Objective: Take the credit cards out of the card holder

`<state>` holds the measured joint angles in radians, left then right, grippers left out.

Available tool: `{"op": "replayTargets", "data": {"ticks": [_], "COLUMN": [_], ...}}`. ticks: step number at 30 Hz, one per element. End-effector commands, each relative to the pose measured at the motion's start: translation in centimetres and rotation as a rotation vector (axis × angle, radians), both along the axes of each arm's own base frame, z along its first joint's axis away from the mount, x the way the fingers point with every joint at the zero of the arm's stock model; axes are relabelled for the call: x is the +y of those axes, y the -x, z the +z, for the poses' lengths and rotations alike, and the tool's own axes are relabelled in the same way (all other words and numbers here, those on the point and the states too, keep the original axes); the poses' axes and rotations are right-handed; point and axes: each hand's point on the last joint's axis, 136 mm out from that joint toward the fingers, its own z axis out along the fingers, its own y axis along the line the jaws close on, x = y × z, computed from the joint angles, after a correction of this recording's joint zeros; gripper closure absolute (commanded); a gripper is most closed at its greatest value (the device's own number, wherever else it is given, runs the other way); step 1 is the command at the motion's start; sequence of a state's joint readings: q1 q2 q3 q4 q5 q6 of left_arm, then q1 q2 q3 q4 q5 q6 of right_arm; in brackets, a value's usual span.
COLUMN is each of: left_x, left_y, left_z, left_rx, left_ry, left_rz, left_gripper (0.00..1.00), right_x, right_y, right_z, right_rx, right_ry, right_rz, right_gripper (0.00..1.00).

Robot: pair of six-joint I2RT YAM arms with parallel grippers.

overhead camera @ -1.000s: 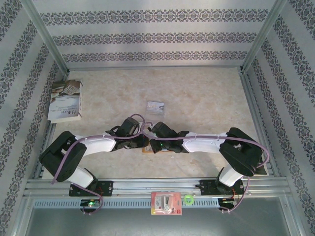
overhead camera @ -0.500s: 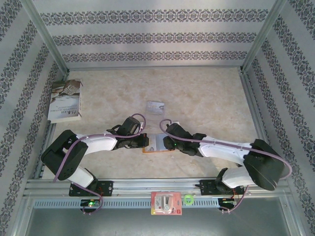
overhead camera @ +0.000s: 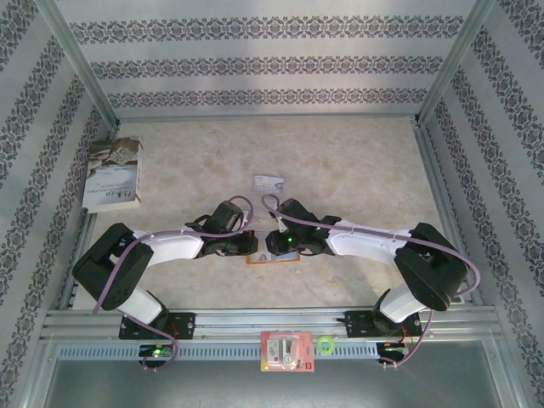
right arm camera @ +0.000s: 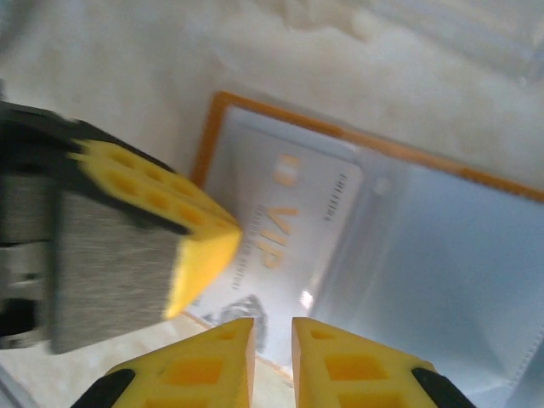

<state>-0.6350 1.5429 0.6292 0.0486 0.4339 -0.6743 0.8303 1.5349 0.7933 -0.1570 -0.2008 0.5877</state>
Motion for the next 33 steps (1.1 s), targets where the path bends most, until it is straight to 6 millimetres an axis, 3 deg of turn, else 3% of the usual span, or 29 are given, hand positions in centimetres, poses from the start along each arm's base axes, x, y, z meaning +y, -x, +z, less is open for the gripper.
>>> {"op": "replayTargets", "data": {"ticks": [1,6,8,11,13,16,20,25,33], "left_x": [0.4,0.5,0.6,0.6,0.5,0.5,1.1,1.1,2.2], "left_y": [0.6,0.4,0.3,0.2,0.0,-0.2,-0.5,-0.3,-0.4], "left_z": [-0.5,-1.2,-0.9,0.0,0.7,2.2,3.2,1.5,-1.0], "left_rx": [0.018,0.036,0.021,-0.004,-0.025,-0.072,-0.129,-0.086,-0.046], "left_ry": [-0.048,-0.059,-0.059,-0.057,-0.046,-0.023,-0.035,-0.063,-0.155], "left_rz": [-0.027,-0.022,-0.026,-0.036,-0.034,-0.029,-0.021,-0.031,-0.017], "left_gripper": [1.00,1.00,1.00,1.00,1.00,0.97,0.88,0.93,0.99], "right_x": [-1.7,-5.4,-6.0,-4.7,-2.5,-0.7,1.1,1.8,1.1], "right_y": [0.7,0.5,0.3,-0.3,-0.4,-0.7,-0.8,-1.3,-1.6], "right_z": [-1.7,-3.9,-3.6,-1.0,1.3,2.5,2.0,0.5,-1.0], "right_rx": [0.076,0.120,0.095,0.020,-0.008,0.012,0.079,0.135,0.181], "right_ry": [0.032,0.210,0.234,0.144,0.036,-0.028,-0.086,-0.106,-0.095], "right_rz": [-0.052,-0.154,-0.164,-0.135,-0.074,-0.038,-0.028,-0.058,-0.105], "right_gripper": [0.80,0.81,0.80,0.74,0.73,0.73,0.75,0.77,0.78]}}
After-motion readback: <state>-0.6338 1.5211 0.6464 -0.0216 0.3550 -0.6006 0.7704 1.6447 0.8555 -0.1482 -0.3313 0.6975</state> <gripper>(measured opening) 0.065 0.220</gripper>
